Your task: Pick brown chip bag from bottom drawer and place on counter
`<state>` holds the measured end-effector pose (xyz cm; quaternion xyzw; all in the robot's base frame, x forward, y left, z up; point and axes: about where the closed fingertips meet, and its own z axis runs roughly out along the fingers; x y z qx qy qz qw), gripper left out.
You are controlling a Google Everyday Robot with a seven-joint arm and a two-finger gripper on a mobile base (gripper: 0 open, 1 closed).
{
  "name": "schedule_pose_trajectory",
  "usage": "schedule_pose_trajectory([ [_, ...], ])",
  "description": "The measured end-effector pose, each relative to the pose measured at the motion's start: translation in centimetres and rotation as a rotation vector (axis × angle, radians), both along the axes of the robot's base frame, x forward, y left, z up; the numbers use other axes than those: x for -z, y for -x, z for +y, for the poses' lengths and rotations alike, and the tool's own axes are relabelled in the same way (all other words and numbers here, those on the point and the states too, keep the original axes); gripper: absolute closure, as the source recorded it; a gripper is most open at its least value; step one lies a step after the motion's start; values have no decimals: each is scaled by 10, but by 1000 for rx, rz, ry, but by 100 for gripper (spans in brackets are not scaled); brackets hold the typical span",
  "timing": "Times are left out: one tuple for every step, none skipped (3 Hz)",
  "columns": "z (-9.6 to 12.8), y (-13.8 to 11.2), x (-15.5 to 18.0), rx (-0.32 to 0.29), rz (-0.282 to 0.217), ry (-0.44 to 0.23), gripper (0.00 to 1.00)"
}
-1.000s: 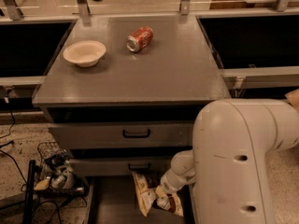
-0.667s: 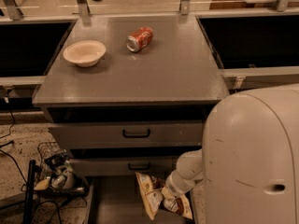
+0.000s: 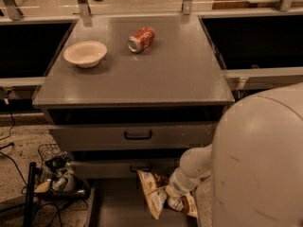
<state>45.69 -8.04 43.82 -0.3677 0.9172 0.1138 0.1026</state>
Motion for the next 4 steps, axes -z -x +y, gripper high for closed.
schedule_pose_trajectory([
  [-7,22,-41,-27,-10,71,100],
  [6,26,-61,-65,-39,72,100],
  [5,24,-63,-60,-36,71,100],
  [-3,26,-85,-54,-69,83,100],
])
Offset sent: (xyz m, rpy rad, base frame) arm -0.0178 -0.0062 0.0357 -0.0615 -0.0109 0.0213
